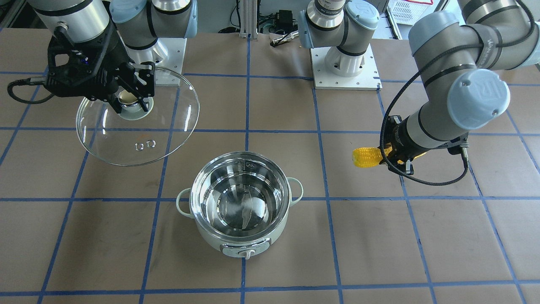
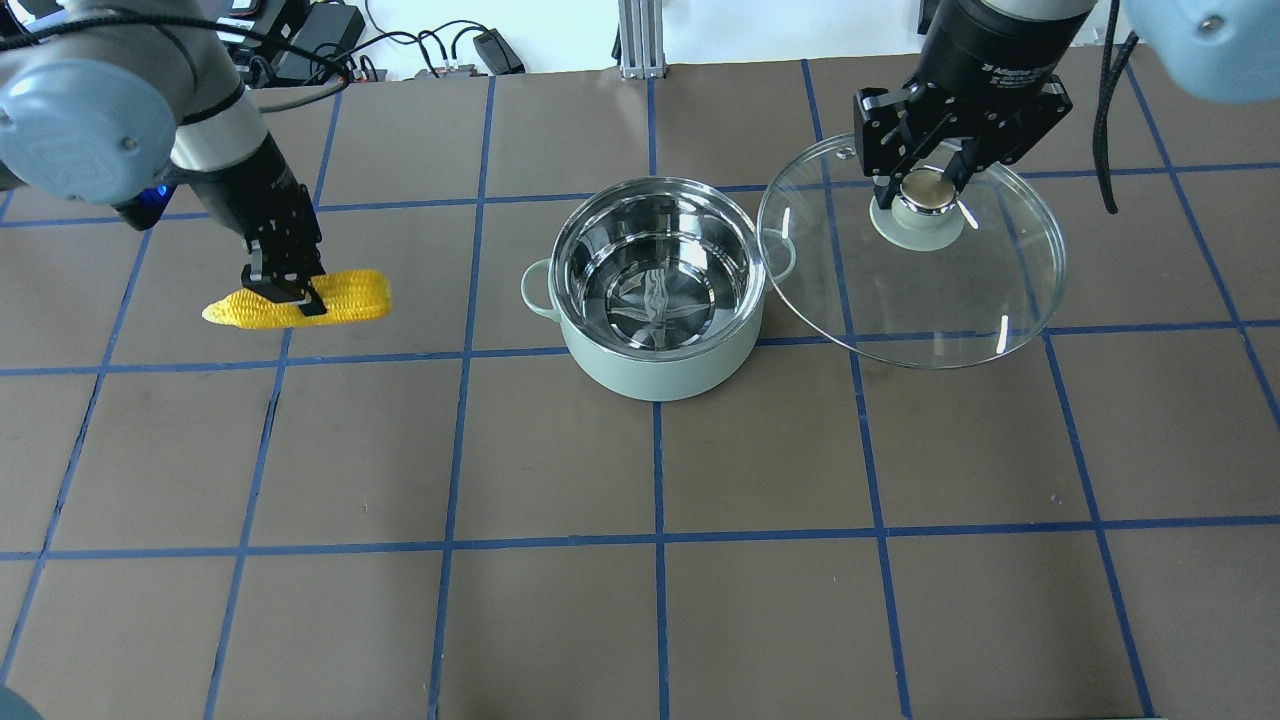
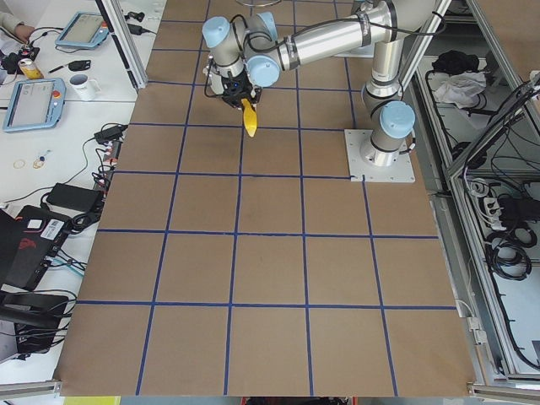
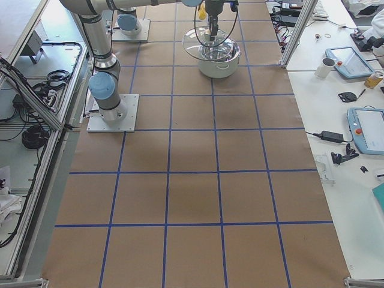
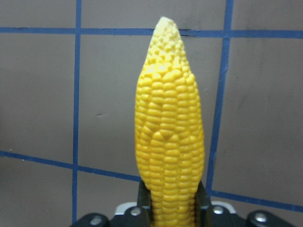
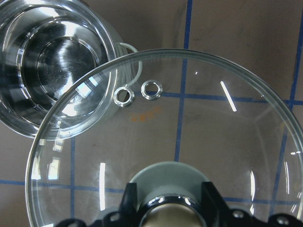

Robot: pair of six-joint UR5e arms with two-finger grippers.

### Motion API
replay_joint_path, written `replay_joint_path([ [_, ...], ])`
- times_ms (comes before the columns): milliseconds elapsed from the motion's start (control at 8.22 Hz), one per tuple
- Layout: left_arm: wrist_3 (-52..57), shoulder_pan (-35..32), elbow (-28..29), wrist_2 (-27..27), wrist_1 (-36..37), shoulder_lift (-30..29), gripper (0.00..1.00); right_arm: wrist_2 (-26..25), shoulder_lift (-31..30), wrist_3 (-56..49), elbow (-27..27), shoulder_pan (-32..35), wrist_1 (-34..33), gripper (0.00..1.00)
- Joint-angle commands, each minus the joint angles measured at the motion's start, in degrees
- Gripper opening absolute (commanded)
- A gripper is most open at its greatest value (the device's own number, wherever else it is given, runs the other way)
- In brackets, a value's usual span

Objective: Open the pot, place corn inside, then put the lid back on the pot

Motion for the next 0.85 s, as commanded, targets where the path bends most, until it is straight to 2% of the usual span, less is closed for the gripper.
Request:
replay_joint_path([
  [0,-7.6,-8.82,11.9,-2.71,-2.88,-2.17,0.0,0.21,-1.24,-5.39,1.09,-3.52,0.87,0.0],
  [243,-14.46,-17.61,13.6,-3.07,-0.44,-4.88,0.0,-0.05,-1.24,-6.37,1.1,-3.53,0.96,0.0],
  [365,-16.4,-20.96,13.6,-3.07,3.14,-6.38,0.0,-0.05,-1.24,-6.37,1.1,-3.53,0.87,0.0],
  [608,-18.44,-24.76,13.69,-3.07,5.9,-9.63,0.0,-0.23,-1.24,-7.68,1.1,-3.7,0.87,0.0],
  [730,-18.62,-25.04,13.34,-3.07,7.03,-10.43,0.0,-2.23,-1.32,-7.78,1.1,-3.7,1.13,0.0],
])
